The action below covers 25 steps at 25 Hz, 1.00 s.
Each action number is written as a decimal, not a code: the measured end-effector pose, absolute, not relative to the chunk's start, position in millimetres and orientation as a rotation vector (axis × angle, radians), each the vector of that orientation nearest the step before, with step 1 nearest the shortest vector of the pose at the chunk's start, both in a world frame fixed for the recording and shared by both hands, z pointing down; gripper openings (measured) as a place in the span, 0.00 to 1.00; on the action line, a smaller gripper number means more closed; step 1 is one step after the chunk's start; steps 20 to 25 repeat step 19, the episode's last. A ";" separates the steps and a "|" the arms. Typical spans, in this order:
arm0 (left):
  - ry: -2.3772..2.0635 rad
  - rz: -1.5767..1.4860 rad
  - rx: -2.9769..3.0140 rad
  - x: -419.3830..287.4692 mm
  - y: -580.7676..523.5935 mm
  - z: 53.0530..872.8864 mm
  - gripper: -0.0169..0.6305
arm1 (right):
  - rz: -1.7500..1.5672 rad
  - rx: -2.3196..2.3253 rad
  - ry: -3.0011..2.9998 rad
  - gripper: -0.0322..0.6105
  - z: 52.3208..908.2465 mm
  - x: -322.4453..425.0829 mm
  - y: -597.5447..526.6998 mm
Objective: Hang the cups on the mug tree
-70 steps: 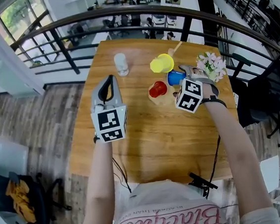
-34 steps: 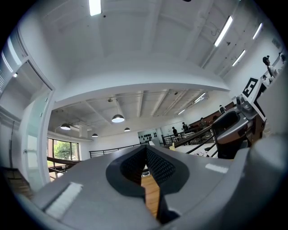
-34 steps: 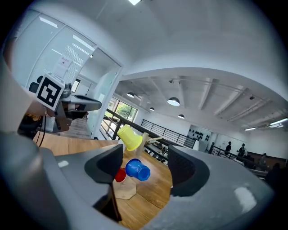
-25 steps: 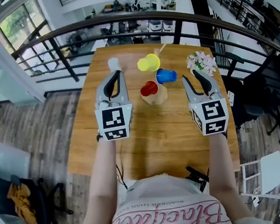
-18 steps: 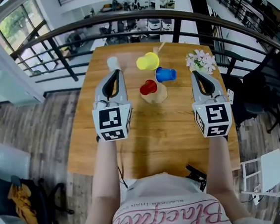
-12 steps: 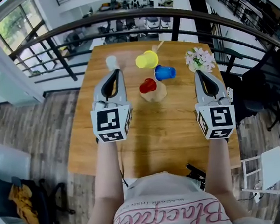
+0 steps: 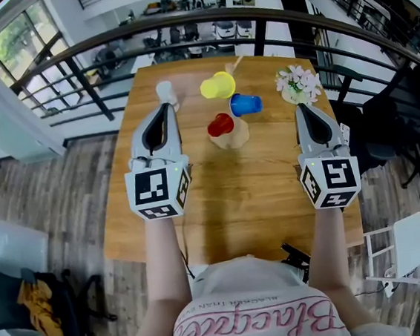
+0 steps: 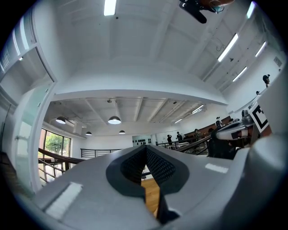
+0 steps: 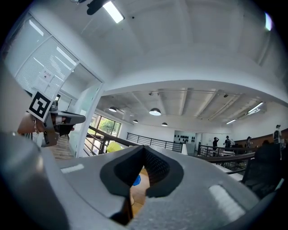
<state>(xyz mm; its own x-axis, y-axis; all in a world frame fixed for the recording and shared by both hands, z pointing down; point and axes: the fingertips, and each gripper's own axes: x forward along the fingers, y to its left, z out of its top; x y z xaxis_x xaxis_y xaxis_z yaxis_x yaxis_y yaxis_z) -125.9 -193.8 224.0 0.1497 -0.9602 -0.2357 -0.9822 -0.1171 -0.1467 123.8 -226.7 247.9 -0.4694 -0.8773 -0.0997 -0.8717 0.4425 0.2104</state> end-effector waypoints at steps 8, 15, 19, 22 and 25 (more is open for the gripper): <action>1.870 0.111 -2.176 -125.7 -194.2 224.6 0.05 | -0.378 1.606 -2.627 0.05 248.9 122.3 -223.6; 1.845 0.091 -2.183 -126.0 -196.5 224.7 0.05 | -0.401 1.609 -2.602 0.05 245.4 124.4 -225.6; 1.846 0.081 -2.179 -128.7 -196.1 224.5 0.05 | -0.409 1.619 -2.595 0.05 241.7 125.9 -225.0; 1.846 0.081 -2.179 -128.7 -196.1 224.5 0.05 | -0.409 1.619 -2.595 0.05 241.7 125.9 -225.0; 1.846 0.081 -2.179 -128.7 -196.1 224.5 0.05 | -0.409 1.619 -2.595 0.05 241.7 125.9 -225.0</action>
